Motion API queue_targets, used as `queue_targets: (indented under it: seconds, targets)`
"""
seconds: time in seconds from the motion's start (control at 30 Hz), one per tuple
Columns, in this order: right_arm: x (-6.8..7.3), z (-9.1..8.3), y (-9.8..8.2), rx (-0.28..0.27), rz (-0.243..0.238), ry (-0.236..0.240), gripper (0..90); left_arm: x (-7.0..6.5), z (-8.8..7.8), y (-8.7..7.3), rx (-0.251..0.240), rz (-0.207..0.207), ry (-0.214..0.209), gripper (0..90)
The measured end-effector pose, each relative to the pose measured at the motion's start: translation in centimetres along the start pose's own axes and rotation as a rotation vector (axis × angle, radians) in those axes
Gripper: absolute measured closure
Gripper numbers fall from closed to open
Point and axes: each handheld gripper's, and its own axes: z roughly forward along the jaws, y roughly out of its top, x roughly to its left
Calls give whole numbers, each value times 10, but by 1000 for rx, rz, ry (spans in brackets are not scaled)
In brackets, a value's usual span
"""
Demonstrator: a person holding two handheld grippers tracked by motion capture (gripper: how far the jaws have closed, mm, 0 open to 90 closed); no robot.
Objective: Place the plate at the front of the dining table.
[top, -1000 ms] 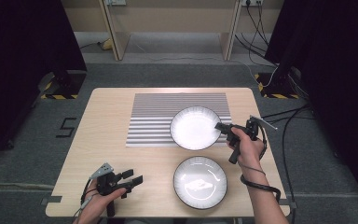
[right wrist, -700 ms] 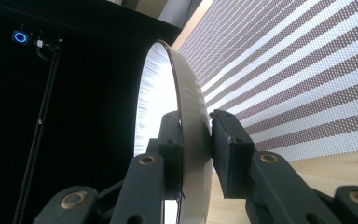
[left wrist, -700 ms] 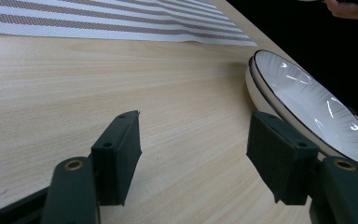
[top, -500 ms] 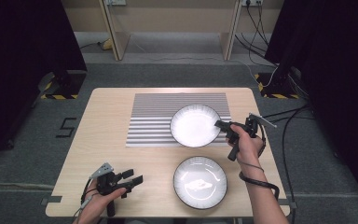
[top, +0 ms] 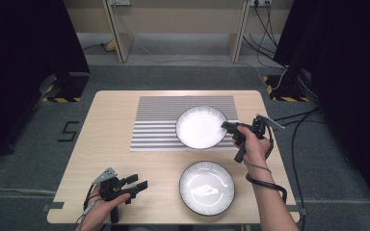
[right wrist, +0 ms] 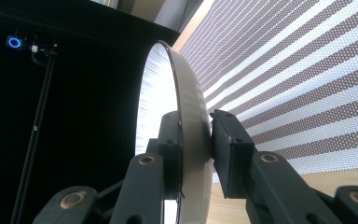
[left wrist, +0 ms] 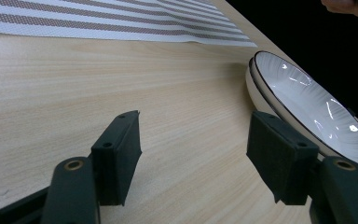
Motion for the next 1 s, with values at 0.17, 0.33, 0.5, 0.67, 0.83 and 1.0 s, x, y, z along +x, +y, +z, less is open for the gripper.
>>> queue_targets:
  seconds: [0.17, 0.33, 0.5, 0.67, 0.83, 1.0]
  targets:
    - [1, 2, 1, -3, -2, 0, 739, 0, 0, 0, 2, 2, -4, 343]
    - [2, 4, 3, -3, 1, 3, 739, 0, 0, 1, -2, -1, -1, 343]
    - [3, 6, 6, -13, 7, 0, 738, 0, 0, 1, -3, -1, -1, 342]
    - [5, 9, 9, -16, 12, 2, 738, 0, 0, 1, -2, -2, -3, 343]
    - [9, 11, 13, -22, 5, -2, 738, 0, 1, 0, 1, -2, -5, 342]
    - [10, 13, 15, -23, 7, -2, 738, -1, 1, 0, 0, 0, -6, 342]
